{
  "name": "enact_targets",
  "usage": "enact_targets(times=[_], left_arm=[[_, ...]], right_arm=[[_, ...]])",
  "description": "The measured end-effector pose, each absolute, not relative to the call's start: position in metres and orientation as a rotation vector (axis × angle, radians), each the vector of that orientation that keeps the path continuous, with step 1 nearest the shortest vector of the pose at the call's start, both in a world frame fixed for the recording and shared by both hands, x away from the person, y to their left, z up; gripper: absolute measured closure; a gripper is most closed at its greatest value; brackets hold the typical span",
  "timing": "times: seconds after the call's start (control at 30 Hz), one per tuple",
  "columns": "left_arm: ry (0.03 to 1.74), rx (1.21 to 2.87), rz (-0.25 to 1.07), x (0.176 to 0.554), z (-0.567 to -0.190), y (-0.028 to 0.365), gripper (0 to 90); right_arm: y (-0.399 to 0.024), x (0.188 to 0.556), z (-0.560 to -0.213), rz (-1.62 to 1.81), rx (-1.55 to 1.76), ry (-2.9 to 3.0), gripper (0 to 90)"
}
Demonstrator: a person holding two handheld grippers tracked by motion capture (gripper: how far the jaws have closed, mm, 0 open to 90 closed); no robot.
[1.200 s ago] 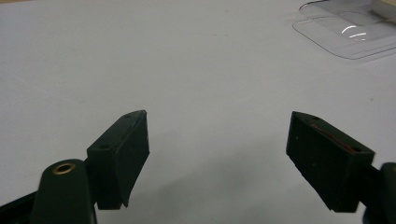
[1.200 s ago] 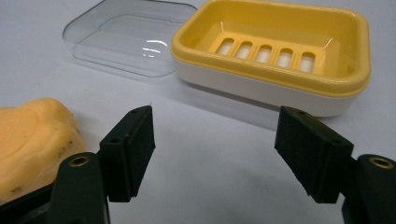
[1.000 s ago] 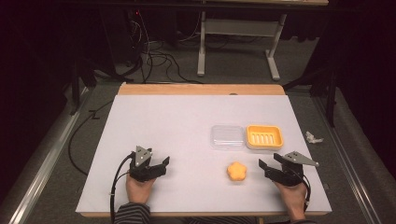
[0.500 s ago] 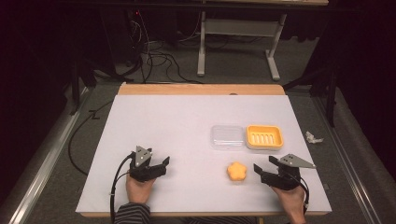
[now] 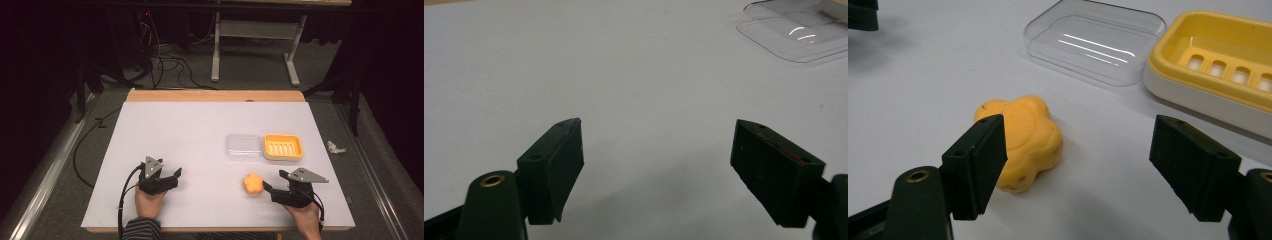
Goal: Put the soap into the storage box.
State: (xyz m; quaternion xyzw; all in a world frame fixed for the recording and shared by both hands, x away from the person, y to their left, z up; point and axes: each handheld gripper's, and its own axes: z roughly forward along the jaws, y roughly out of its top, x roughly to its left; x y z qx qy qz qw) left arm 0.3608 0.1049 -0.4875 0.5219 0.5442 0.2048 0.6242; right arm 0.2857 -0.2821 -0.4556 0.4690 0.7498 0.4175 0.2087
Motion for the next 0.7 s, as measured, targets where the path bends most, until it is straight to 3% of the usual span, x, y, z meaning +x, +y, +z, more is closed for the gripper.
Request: enact_targets(times=[0.7], left_arm=[[1.255,1.199,0.466,0.361,-0.487,0.105,22.1]], right_arm=[[-0.24,0.298,-0.465,1.098,1.205,2.265,18.7]])
